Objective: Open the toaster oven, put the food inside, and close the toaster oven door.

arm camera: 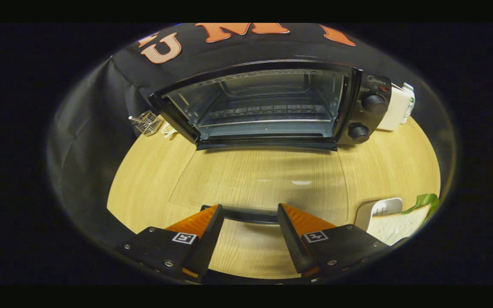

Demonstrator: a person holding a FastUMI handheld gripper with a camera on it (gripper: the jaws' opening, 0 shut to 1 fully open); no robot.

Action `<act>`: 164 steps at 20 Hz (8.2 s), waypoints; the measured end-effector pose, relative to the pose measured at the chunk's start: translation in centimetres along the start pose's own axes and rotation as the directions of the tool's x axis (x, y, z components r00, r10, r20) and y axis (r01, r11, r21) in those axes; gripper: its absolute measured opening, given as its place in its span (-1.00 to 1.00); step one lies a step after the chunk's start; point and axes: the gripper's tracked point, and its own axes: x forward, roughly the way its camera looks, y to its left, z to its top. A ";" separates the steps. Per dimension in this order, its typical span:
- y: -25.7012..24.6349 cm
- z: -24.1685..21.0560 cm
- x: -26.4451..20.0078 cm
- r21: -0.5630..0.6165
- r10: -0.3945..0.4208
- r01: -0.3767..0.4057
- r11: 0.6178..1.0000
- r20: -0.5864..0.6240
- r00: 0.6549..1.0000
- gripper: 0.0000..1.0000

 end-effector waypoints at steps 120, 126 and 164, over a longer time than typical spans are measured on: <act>-5.8 18.6 4.2 0.310 -0.198 0.047 0.949 0.474 0.858 0.47; -6.0 15.7 2.2 0.252 -0.178 0.080 0.964 0.397 0.900 0.62; 1.8 -4.0 1.0 -0.038 0.005 -0.009 0.999 -0.110 0.994 0.99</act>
